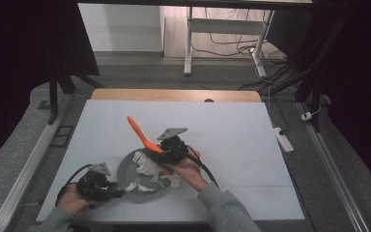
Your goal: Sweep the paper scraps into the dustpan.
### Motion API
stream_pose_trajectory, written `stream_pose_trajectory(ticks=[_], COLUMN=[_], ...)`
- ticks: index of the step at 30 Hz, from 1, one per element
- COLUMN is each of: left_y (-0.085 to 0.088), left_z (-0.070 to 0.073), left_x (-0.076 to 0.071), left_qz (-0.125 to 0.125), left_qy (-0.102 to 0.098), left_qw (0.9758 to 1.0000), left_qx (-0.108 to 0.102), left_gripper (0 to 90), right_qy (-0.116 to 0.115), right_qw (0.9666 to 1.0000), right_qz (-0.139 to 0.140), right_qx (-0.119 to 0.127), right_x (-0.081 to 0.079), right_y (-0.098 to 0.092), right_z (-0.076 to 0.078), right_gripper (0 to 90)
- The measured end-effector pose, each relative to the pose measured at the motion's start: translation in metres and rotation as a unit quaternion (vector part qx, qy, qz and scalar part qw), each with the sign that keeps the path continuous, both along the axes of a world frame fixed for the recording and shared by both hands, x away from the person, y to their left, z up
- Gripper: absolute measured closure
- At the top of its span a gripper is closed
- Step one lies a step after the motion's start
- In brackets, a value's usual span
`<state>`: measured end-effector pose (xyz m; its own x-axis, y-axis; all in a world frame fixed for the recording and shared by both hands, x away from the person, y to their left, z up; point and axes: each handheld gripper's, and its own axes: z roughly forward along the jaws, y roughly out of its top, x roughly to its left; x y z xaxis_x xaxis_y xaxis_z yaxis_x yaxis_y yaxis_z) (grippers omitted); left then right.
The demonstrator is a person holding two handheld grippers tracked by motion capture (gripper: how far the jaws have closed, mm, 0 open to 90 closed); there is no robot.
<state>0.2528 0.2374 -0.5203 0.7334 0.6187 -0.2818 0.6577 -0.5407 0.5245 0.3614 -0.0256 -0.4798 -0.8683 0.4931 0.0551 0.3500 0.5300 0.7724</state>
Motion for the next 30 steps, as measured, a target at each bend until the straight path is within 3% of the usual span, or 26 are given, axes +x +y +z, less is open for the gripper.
stream_pose_trajectory(ticks=[5, 18, 23, 30], left_y=[0.0, 0.001, 0.001, 0.001], left_z=[0.0, 0.0, 0.0, 0.001], left_x=[0.0, -0.001, -0.002, -0.004], left_qz=[0.0, 0.001, 0.0, -0.001], left_qy=[0.0, 0.001, 0.001, 0.001], left_qw=[1.0, 1.0, 1.0, 1.0], left_qx=[-0.001, -0.002, -0.001, 0.0], left_gripper=[62.1, 62.1, 62.1, 62.1], right_qy=[-0.019, -0.041, -0.035, -0.013], right_qw=[0.9997, 0.9956, 0.9942, 0.9917], right_qz=[-0.003, -0.069, -0.094, -0.127], right_qx=[0.017, 0.047, 0.038, 0.02], right_x=[-0.002, 0.01, 0.01, 0.01], right_y=[-0.005, -0.054, -0.071, -0.086], right_z=[0.011, 0.037, 0.035, 0.018], right_gripper=[70.2, 70.2, 70.2, 70.2])
